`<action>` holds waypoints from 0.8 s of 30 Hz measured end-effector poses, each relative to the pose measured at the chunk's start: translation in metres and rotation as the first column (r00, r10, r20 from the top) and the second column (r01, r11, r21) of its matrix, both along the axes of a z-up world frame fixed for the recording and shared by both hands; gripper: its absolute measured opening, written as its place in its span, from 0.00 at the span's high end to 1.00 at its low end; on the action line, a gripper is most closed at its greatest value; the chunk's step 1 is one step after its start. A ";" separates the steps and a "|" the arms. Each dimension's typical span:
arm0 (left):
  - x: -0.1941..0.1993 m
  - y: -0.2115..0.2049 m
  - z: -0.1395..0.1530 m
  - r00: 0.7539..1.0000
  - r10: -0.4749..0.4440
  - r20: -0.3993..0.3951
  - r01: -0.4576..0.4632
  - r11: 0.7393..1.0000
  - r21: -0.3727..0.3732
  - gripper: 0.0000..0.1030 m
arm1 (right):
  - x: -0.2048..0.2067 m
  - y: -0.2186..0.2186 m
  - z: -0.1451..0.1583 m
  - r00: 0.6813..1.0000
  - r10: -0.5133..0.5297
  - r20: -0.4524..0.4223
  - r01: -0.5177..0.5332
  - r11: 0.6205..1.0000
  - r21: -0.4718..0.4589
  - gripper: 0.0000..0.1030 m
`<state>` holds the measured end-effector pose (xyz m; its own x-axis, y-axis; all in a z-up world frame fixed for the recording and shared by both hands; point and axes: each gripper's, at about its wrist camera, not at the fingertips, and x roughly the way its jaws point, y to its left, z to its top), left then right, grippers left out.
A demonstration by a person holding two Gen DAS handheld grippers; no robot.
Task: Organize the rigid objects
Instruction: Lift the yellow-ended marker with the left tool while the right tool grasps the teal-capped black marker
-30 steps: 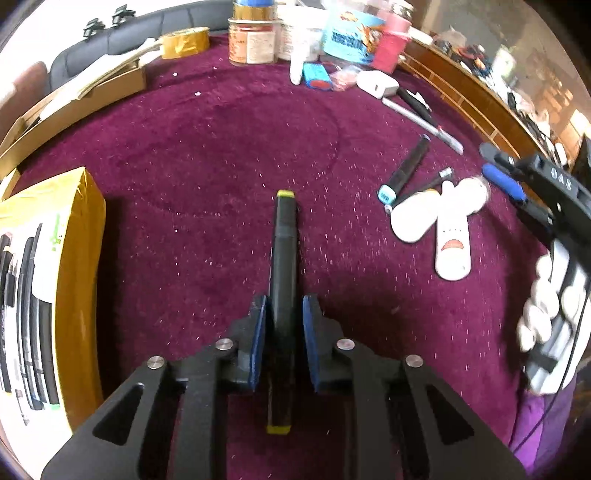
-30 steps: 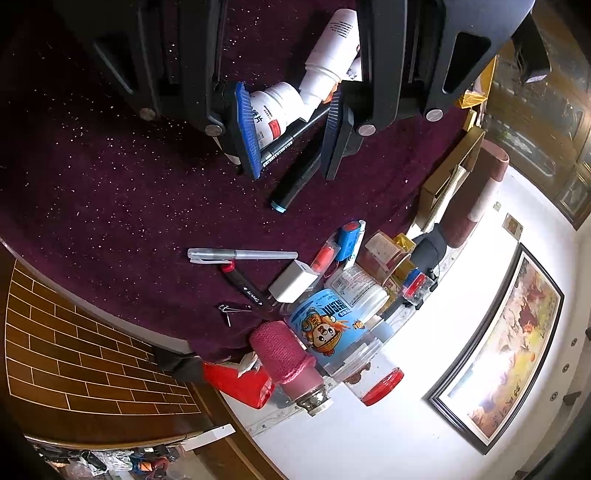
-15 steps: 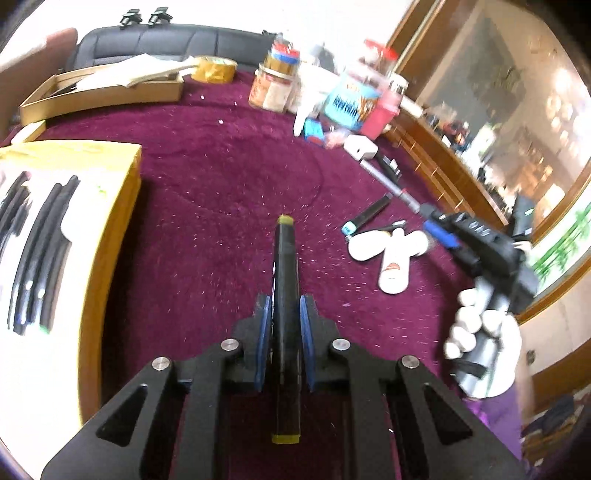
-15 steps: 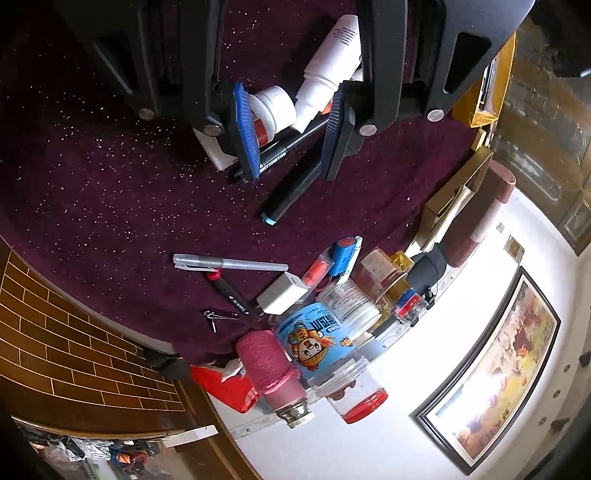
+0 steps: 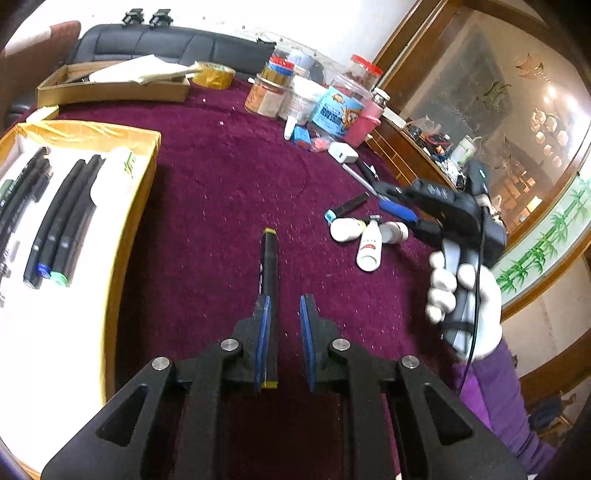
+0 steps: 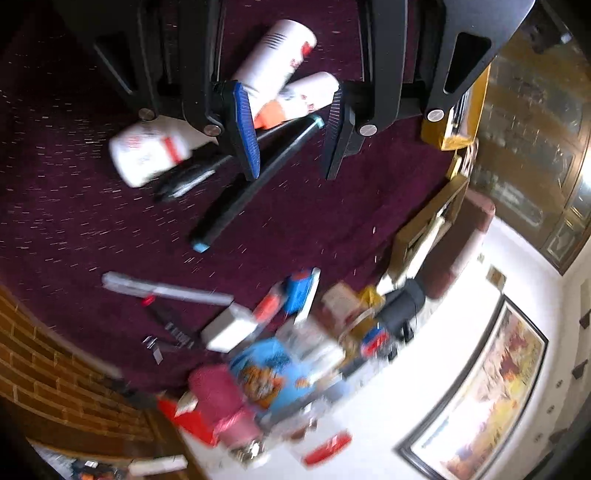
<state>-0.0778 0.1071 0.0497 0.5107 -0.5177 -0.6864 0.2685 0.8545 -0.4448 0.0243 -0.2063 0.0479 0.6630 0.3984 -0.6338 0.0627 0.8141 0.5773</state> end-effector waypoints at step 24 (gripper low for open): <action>0.041 -0.059 -0.024 0.998 -0.054 -0.017 0.057 0.966 0.254 0.56 | 0.056 0.060 -0.022 0.975 -0.036 -0.218 -0.034 0.950 -0.310 0.86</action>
<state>-0.0370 0.0479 0.0260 0.4789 -0.3531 -0.8038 0.3153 0.9236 -0.2179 0.0801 -0.1464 0.0257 0.4947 0.1586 -0.8545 0.1595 0.9500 0.2686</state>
